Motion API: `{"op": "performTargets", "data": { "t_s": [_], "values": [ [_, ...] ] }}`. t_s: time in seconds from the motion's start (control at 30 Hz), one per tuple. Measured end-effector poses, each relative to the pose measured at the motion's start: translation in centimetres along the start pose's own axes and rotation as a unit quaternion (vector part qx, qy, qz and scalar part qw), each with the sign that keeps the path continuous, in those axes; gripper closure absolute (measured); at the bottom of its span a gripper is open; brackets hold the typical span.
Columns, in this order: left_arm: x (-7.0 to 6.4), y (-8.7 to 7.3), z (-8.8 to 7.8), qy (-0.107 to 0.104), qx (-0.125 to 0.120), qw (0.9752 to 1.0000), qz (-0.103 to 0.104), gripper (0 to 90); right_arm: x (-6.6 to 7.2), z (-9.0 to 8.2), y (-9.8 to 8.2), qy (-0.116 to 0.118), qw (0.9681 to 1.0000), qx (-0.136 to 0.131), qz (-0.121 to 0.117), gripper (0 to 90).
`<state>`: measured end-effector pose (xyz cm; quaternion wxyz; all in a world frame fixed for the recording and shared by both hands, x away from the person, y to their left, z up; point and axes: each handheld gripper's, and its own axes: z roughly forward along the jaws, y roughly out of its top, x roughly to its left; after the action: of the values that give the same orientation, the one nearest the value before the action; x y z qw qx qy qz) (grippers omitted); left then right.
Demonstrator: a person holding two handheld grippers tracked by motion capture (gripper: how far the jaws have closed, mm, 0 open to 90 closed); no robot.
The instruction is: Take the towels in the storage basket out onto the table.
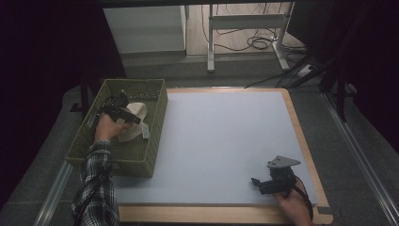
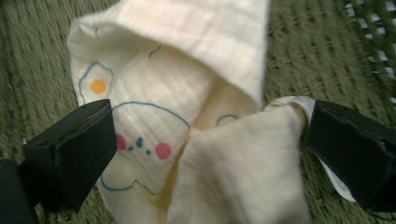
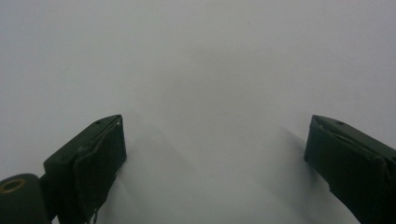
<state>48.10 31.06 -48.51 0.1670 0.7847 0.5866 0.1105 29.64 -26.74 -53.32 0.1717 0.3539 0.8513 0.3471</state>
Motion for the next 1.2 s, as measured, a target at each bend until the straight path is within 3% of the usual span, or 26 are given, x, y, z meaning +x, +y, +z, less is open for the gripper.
{"op": "performTargets", "data": {
  "t_s": [0.13,0.23,0.27,0.33,0.43,0.53,0.93,1.2],
  "values": [
    [0.2,0.1,1.3,-0.002,0.034,0.9994,-0.004,5.7,0.0,0.0,0.0,0.000,1.0000,0.000,0.000,5.5],
    [0.5,0.1,1.8,-0.010,0.054,0.9984,-0.016,16.9,0.0,0.0,0.0,0.000,1.0000,0.000,0.000,5.5],
    [0.6,0.0,1.9,-0.017,0.061,0.9979,-0.016,31.1,0.0,0.0,0.0,0.000,1.0000,0.000,0.000,5.5],
    [0.5,-0.2,2.2,-0.013,0.079,0.9967,-0.016,35.9,0.0,0.0,0.0,0.000,1.0000,0.000,0.000,5.5],
    [0.7,-0.4,2.0,-0.023,0.086,0.9959,-0.019,62.5,0.0,0.0,0.0,0.000,1.0000,0.000,0.000,5.5],
    [0.7,-0.4,1.7,-0.026,0.086,0.9958,-0.015,74.8,0.0,0.0,0.0,0.000,1.0000,0.000,0.000,5.5],
    [0.7,-1.1,-1.1,-0.040,0.028,0.9987,-0.013,77.2,0.0,0.0,0.0,0.000,1.0000,0.000,0.000,5.5],
    [0.6,-2.4,-3.7,-0.055,-0.027,0.9981,-0.009,77.0,0.0,0.0,0.0,0.000,1.0000,0.000,0.000,5.5]
  ]
}}
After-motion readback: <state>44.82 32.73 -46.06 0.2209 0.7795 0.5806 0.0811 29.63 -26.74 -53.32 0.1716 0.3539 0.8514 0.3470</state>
